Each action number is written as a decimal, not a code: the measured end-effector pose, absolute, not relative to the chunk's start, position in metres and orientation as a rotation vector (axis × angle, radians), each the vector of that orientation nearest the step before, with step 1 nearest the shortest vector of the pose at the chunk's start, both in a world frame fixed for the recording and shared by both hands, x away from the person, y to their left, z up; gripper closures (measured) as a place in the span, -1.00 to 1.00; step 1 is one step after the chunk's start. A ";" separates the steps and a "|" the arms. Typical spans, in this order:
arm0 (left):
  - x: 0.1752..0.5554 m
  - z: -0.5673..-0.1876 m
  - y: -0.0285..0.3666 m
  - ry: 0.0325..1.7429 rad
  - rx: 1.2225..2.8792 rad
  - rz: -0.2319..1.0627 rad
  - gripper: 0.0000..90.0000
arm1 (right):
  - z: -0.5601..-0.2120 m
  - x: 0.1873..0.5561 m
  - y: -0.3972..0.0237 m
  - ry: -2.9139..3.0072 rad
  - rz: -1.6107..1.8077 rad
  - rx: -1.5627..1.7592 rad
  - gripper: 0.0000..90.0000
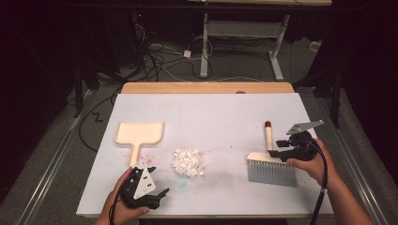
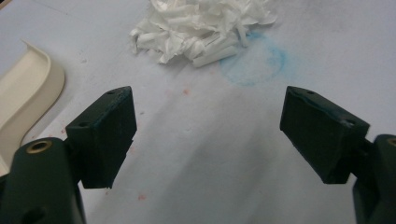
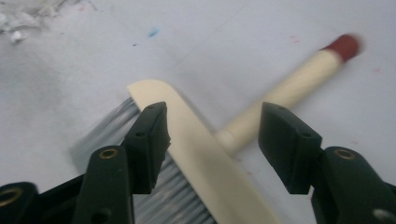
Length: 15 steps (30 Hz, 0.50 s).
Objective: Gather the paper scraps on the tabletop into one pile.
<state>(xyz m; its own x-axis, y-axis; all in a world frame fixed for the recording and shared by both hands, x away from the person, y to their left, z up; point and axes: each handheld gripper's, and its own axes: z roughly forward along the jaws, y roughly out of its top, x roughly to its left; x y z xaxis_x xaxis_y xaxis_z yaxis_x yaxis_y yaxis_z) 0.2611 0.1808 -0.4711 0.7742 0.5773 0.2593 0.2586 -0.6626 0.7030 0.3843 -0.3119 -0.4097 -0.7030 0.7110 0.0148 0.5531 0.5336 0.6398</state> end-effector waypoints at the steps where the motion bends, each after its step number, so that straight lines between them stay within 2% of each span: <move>1: 0.261 -0.471 0.180 0.614 2.300 0.624 -0.61 | -0.408 0.380 -0.313 2.473 0.915 1.050 -0.17; 3: 0.259 -0.470 0.180 0.611 2.293 0.627 -0.61 | -0.404 0.368 -0.317 2.375 0.945 0.979 -0.16; 11: 0.255 -0.468 0.186 0.626 2.255 0.644 -0.61 | -0.404 0.298 -0.312 2.102 1.112 0.835 -0.38; 15: 0.255 -0.467 0.186 0.632 2.250 0.648 -0.61 | -0.410 0.279 -0.307 2.086 1.141 0.818 -0.42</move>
